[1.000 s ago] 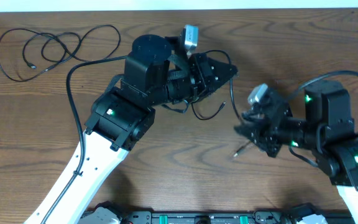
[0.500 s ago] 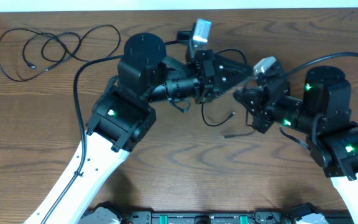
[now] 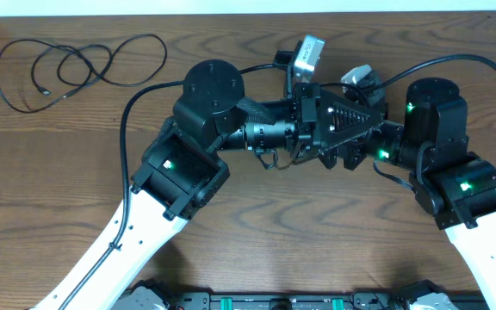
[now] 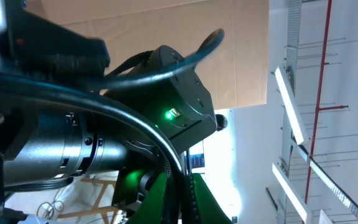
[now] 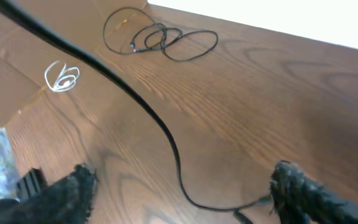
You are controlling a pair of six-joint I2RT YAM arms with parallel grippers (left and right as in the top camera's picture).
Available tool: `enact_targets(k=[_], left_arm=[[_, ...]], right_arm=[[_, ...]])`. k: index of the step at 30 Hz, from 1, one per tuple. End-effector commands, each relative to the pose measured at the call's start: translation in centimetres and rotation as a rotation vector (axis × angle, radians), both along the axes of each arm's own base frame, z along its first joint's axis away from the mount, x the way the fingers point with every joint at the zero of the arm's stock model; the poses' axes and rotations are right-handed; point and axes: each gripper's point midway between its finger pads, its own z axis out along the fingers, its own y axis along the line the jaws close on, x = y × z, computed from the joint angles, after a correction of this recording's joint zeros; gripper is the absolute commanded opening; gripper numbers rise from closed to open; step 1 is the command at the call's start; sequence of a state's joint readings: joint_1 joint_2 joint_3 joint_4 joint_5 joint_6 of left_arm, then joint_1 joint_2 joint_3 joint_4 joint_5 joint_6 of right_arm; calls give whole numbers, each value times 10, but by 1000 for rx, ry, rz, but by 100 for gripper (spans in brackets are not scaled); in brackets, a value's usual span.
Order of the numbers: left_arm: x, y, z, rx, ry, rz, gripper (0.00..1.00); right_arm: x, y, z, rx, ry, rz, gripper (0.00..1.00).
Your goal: Untangle cables
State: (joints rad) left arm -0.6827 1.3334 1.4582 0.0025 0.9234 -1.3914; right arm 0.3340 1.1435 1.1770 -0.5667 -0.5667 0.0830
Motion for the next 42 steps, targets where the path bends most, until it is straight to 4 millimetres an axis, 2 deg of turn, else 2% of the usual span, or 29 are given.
enact_targets(k=[1,12,16,20,23,27,30,33,35,38,42], left_arm=[[-13,5,18,-30,-30,-35,8],[-15,7,37,-97,-36,-41,8],[-16,7,38,-100,23,-48,8],[-18,9,52,-150,15,-54,7],[-20,12,66,-199,-3,-53,8],[-18,12,67,-206,15,-46,8],[-19,12,67,-206,36,-50,8],[-20,13,69,-212,54,-58,7],[-21,13,71,-217,47,-59,8],[-22,14,71,-217,45,-60,7],[-23,14,71,-215,41,-66,7]], right_arm=[[0,-1,4,31,25,-28,93],[-15,17,20,120,18,109,98],[-11,19,19,129,26,102,98],[-4,22,24,168,37,87,98],[-3,33,27,180,17,115,98],[-5,49,32,192,-19,160,94],[-3,56,38,207,-58,173,82],[8,58,42,231,-60,124,78],[14,59,41,237,-59,107,64],[19,61,34,230,-43,105,34],[22,63,30,224,-38,105,6]])
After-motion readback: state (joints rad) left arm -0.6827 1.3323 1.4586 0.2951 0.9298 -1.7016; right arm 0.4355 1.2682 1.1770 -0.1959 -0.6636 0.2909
